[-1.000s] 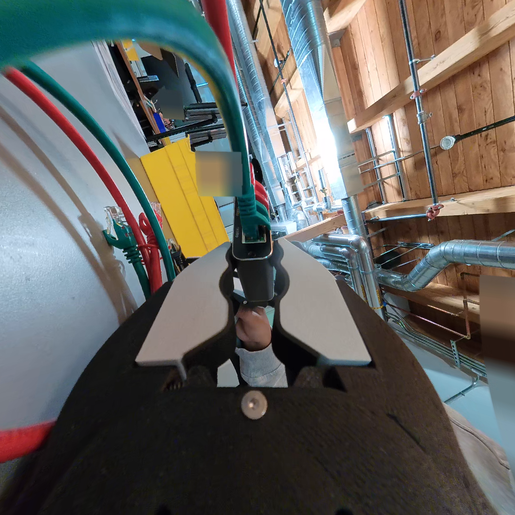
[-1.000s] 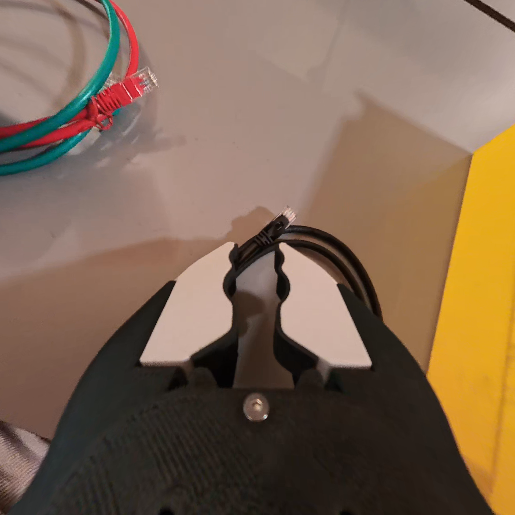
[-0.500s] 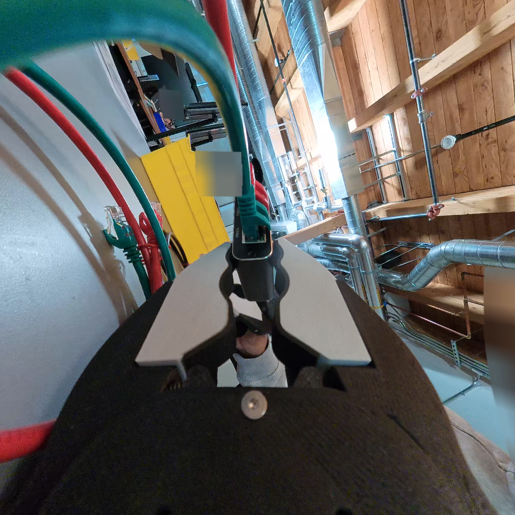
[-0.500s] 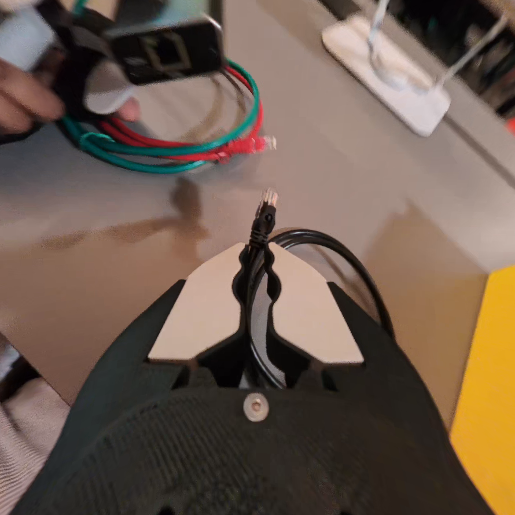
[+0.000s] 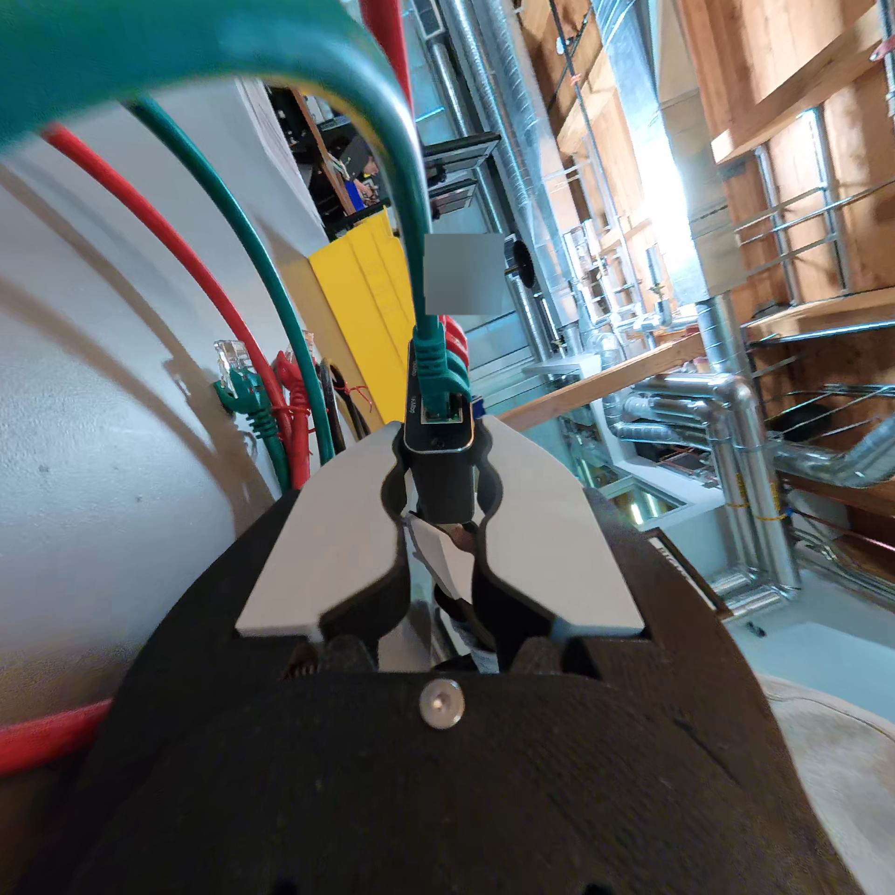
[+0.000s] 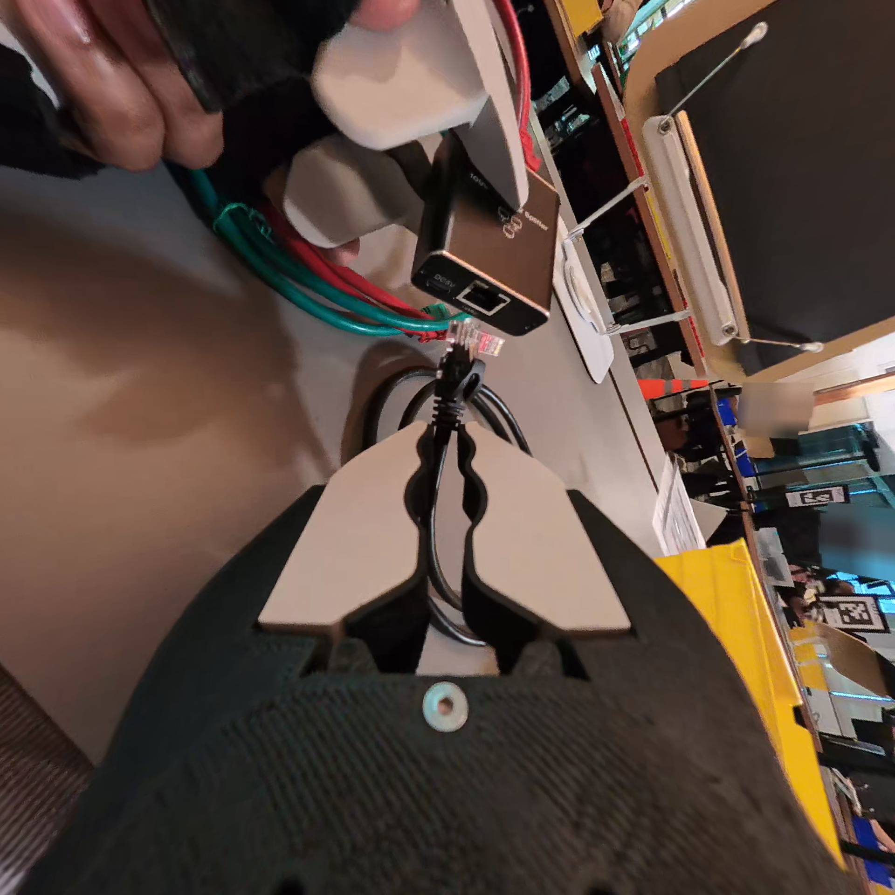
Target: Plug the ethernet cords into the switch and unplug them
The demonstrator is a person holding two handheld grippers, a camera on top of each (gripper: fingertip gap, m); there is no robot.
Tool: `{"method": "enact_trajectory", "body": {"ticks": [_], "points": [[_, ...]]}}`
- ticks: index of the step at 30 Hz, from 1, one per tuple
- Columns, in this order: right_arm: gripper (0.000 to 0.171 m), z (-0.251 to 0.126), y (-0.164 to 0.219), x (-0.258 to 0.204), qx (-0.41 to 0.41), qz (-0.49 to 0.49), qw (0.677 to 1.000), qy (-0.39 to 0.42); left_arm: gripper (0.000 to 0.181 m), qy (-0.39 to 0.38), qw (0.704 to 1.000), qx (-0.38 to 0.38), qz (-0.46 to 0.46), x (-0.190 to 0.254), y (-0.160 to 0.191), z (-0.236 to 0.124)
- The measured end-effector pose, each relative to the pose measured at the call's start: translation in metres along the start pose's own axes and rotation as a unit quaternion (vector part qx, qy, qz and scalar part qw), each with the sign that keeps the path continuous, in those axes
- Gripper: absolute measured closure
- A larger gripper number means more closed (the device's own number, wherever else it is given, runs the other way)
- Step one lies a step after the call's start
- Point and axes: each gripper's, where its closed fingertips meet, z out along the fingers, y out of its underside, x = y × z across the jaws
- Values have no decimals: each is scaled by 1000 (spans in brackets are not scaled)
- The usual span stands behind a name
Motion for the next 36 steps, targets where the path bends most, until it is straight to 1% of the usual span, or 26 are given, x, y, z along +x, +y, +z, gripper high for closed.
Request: {"method": "enact_trajectory", "body": {"ticks": [8, 19, 25, 30, 32, 36], "points": [[162, 3, 8, 1, -24, 3, 1000, 9, 157, -61, 994, -14, 88, -4, 10, 6], [162, 2, 12, -6, -51, -18, 998, 15, 157, -81, 989, -24, 125, -5, 15, 8], [162, -5, 4, 4, -34, 12, 999, 31, 157, -84, 990, -16, 108, -8, 12, 6], [162, -9, -3, 8, -9, -14, 998, 53, 158, -80, 992, -18, 96, -8, 11, 6], [163, -12, -10, 10, 9, -38, 997, 73, 157, -61, 996, -19, 63, -8, 10, 5], [163, -19, -26, 10, 40, -99, 988, 108, 157, 1, 1000, -13, -24, -2, 4, 0]]}}
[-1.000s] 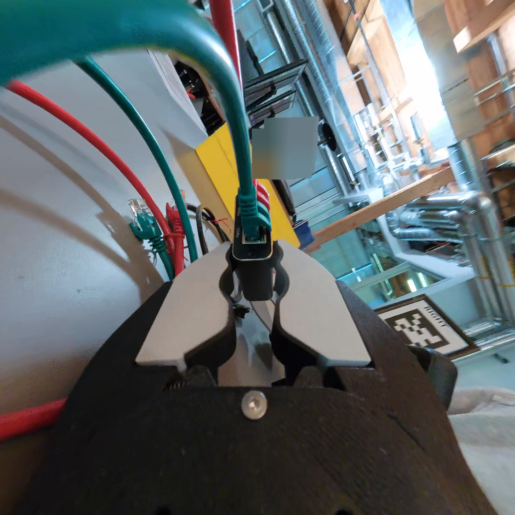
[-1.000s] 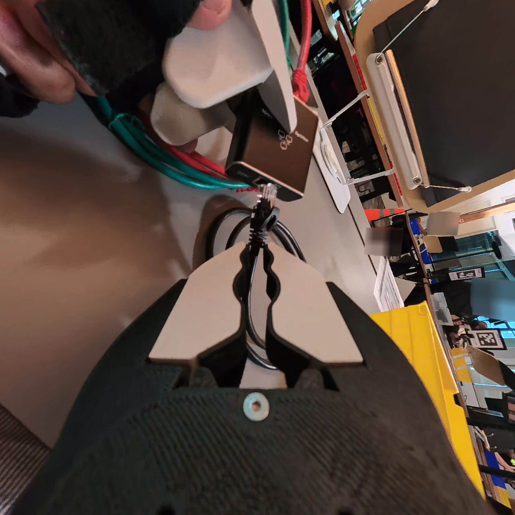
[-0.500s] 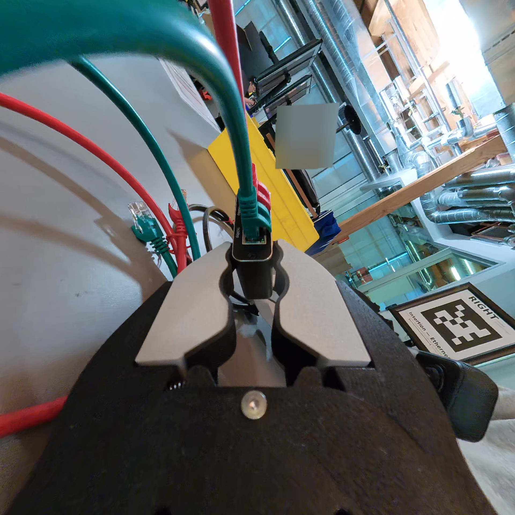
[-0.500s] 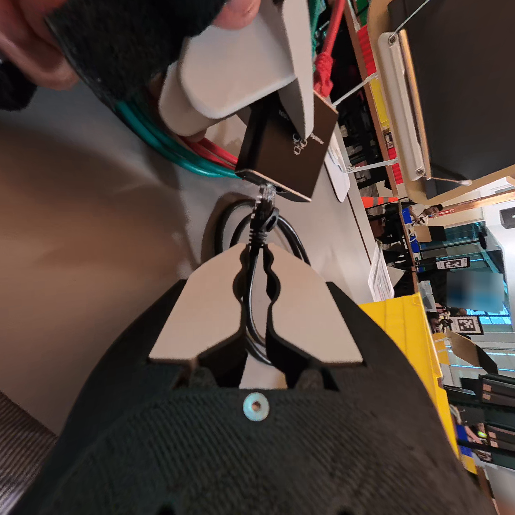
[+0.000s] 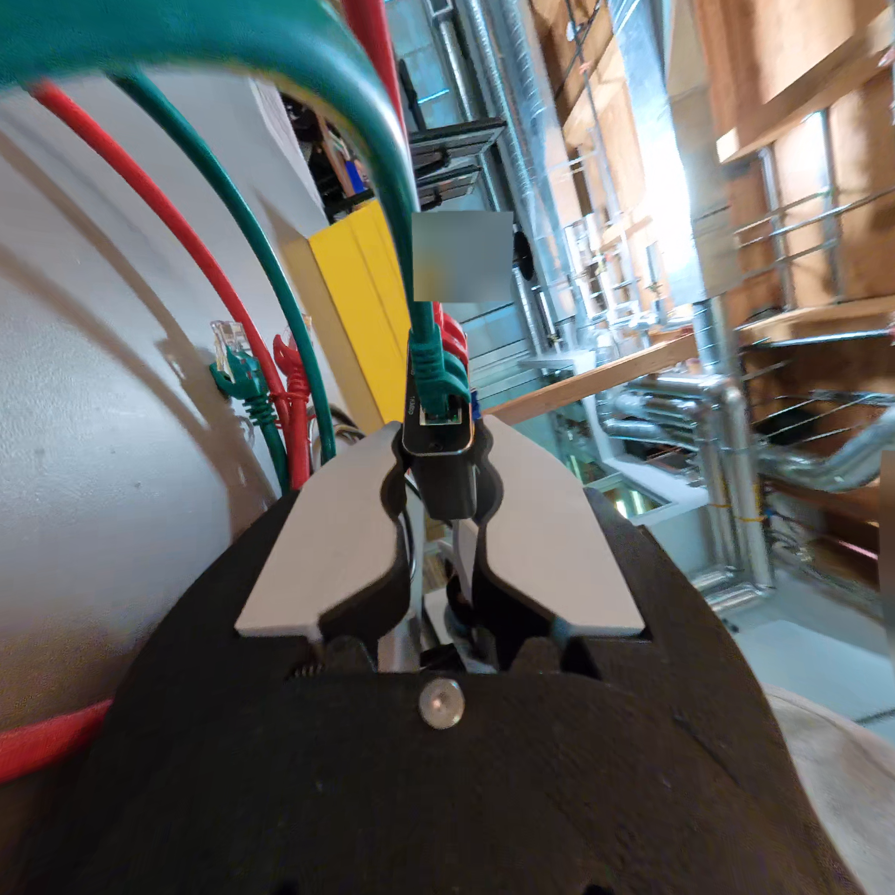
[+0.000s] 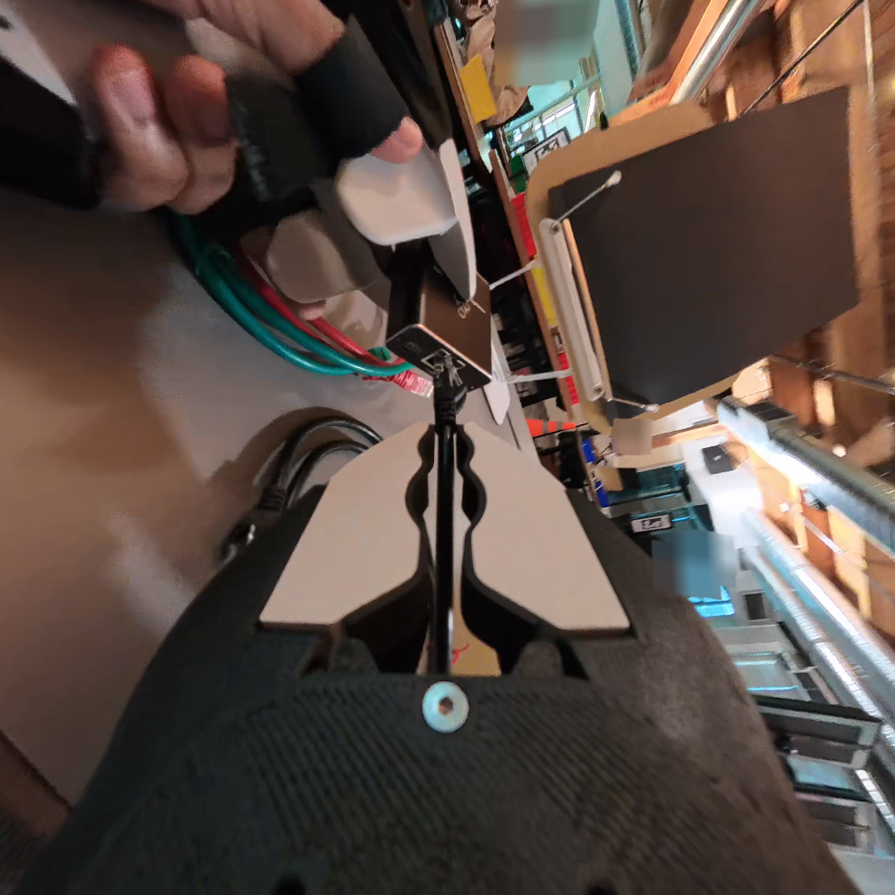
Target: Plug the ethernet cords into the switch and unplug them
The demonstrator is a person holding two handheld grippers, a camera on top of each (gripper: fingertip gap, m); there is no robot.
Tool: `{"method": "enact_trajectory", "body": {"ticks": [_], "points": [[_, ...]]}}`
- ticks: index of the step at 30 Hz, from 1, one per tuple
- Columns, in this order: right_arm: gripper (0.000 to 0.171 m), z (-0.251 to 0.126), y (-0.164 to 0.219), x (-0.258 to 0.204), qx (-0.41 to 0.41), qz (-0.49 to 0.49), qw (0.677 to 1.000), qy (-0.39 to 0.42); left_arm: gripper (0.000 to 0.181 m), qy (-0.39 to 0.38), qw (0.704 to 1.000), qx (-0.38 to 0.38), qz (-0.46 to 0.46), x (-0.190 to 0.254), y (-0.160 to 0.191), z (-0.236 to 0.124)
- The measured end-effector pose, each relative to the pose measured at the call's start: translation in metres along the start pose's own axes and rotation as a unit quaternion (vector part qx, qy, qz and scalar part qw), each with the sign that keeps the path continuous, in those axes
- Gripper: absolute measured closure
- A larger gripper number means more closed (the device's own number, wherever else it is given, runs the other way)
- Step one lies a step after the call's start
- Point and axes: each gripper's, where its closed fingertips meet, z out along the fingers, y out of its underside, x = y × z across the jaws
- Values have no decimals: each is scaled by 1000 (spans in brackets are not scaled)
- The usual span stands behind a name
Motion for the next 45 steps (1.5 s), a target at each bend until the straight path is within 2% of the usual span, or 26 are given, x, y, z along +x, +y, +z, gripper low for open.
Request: {"method": "enact_trajectory", "body": {"ticks": [7, 11, 14, 16, 18, 22, 25, 28, 31, 34, 37, 40, 42, 45], "points": [[163, -2, -3, -3, 19, -64, 998, 11, 157, 11, 1000, -10, -21, 0, 1, 0], [163, -4, -4, -2, 37, -137, 990, 28, 157, 20, 999, -15, -29, 2, 1, 0], [163, -3, -1, -4, 30, -134, 990, 19, 157, 13, 1000, -14, -22, 1, 2, 0], [160, -1, 4, -7, 20, -107, 994, -2, 157, 14, 1000, -11, -20, 1, 1, 0], [148, 2, 11, -13, 9, -57, 997, -45, 157, 18, 1000, -3, -22, 2, -1, -1], [130, 3, 20, -20, 6, 122, 982, -143, 157, 29, 999, 8, -30, 4, -4, -3], [124, 3, 23, -10, 18, 283, 938, -200, 157, 31, 999, 9, -30, 4, -5, -3], [121, 0, 27, -8, 24, 411, 871, -267, 157, 31, 999, 8, -30, 4, -5, -3], [122, -2, 32, -18, 4, 483, 809, -335, 157, 32, 999, 9, -30, 4, -5, -3], [133, -1, 41, -29, -41, 509, 779, -364, 157, 32, 999, 8, -31, 4, -5, -3], [150, -3, 41, -33, -49, 514, 769, -378, 157, 34, 999, 7, -32, 4, -5, -3], [163, -1, 42, -31, -52, 514, 773, -368, 157, 35, 999, 7, -32, 4, -5, -3], [164, 1, 41, -27, -42, 507, 785, -354, 157, 35, 999, 7, -32, 4, -5, -3], [164, 2, 35, -18, -9, 464, 827, -319, 157, 32, 999, 6, -31, 4, -4, -3]]}}
